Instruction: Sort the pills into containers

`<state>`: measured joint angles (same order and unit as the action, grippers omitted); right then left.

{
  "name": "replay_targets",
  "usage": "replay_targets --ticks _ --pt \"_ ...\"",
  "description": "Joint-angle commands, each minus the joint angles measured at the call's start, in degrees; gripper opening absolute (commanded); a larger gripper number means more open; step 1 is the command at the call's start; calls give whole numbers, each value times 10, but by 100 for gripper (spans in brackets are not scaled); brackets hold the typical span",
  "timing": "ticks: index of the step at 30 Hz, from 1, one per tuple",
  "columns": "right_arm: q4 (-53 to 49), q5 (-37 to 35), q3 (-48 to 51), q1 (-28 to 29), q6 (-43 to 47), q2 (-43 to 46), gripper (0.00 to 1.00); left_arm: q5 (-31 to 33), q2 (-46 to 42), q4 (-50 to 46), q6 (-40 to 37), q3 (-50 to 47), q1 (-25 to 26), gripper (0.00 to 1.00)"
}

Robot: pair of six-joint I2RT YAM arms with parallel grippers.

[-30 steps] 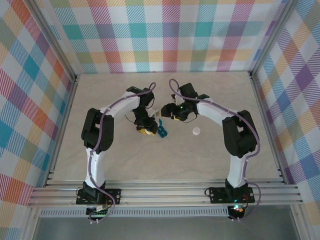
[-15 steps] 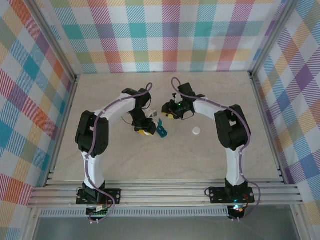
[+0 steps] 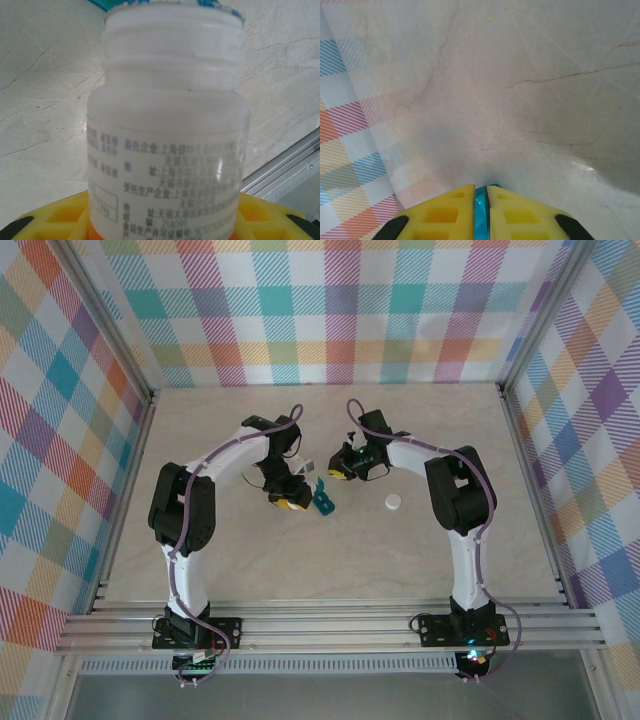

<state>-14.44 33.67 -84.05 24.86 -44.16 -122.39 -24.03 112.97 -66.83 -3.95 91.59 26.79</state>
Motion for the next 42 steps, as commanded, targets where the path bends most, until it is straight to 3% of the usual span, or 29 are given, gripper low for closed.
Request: replay_targets --ticks 1,22,34,42 --pt "6 31 9 9 8 -14 16 -14 -21 2 -6 -1 -5 0" --pt "16 46 32 37 10 -14 17 -10 -15 8 -5 -16 -5 0" --pt "8 5 52 4 26 47 20 10 -3 13 1 -29 -11 0" --pt "-48 -22 58 0 92 83 21 26 38 -16 3 12 -12 0"
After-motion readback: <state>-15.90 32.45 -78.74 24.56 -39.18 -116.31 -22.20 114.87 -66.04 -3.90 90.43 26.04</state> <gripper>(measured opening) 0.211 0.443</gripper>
